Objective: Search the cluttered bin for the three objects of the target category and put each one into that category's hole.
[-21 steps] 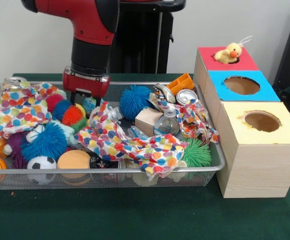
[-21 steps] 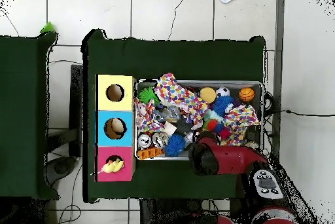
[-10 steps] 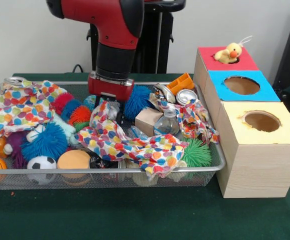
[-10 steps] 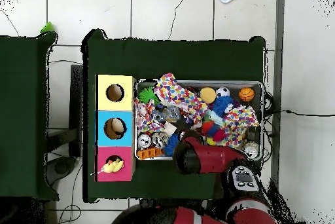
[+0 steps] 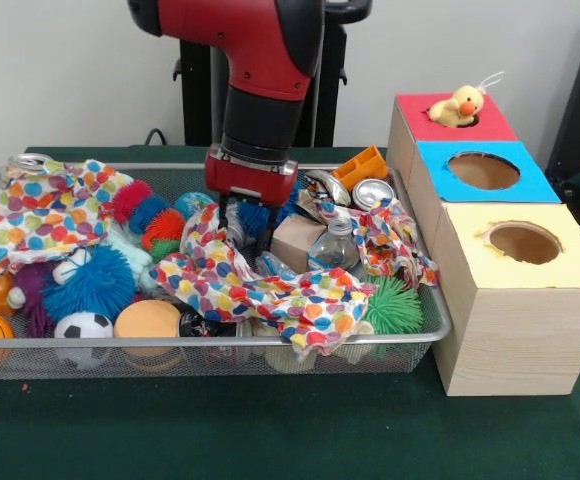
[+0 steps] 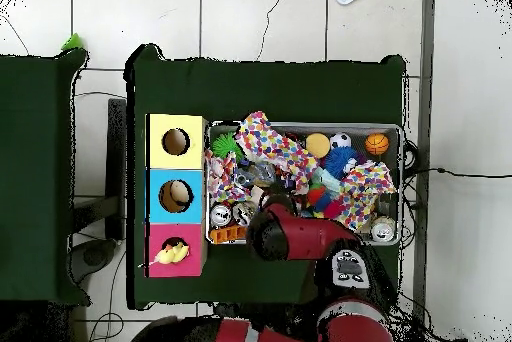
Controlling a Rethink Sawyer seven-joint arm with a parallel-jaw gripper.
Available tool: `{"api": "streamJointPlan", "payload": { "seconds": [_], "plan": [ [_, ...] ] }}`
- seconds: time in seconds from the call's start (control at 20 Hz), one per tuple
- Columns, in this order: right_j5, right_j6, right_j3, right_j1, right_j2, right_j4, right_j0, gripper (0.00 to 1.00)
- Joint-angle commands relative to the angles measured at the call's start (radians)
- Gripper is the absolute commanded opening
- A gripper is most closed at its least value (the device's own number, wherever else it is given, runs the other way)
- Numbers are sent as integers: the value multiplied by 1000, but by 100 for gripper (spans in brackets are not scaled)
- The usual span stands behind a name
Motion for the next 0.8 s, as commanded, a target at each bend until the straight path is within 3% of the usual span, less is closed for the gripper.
{"api": "streamJointPlan", "payload": {
  "seconds": [0.05, 0.2, 0.8],
  "plan": [
    [0, 207, 51, -8, 39, 79, 13, 100],
    [13, 187, 58, -33, 52, 78, 4, 100],
    [235, 71, -5, -148, 155, 79, -90, 100]
  ]
}}
